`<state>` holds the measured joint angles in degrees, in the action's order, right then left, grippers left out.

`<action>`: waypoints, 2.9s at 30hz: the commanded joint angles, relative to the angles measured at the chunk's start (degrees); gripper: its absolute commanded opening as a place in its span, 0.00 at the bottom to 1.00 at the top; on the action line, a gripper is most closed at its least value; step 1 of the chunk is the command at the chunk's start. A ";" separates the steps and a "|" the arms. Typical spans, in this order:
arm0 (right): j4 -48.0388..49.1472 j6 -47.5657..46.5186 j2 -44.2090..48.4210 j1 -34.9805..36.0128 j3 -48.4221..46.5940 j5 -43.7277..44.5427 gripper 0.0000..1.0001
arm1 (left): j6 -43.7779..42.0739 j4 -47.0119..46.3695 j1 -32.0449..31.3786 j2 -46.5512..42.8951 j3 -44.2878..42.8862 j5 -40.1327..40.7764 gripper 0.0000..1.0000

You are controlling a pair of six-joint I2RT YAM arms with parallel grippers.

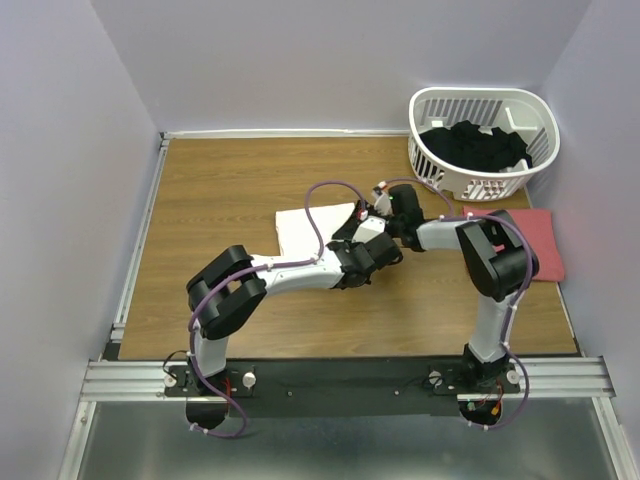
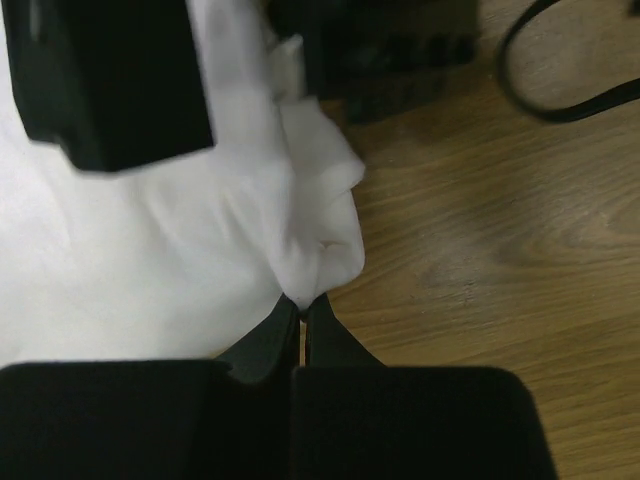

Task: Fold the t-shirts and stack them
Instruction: Neatly place the folded tshirt to the corner

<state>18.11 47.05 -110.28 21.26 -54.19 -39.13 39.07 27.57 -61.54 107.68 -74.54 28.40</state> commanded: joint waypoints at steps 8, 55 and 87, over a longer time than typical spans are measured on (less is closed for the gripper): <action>-17.29 -12.13 -1.53 5.29 -3.99 9.41 0.18 | 1.62 -4.28 -0.86 -5.11 1.51 -4.84 0.00; -60.48 -56.54 24.68 -17.46 -19.28 76.85 0.00 | -18.50 -7.71 42.82 -40.79 18.64 -17.15 0.80; -43.25 -54.88 5.08 -31.27 -17.78 91.15 0.80 | -17.89 -8.50 44.13 -38.86 20.14 -15.66 0.80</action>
<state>-27.77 -10.31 -103.79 -9.50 -68.53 44.36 21.17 20.40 -18.09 68.88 -55.35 11.99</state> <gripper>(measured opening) 0.701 0.804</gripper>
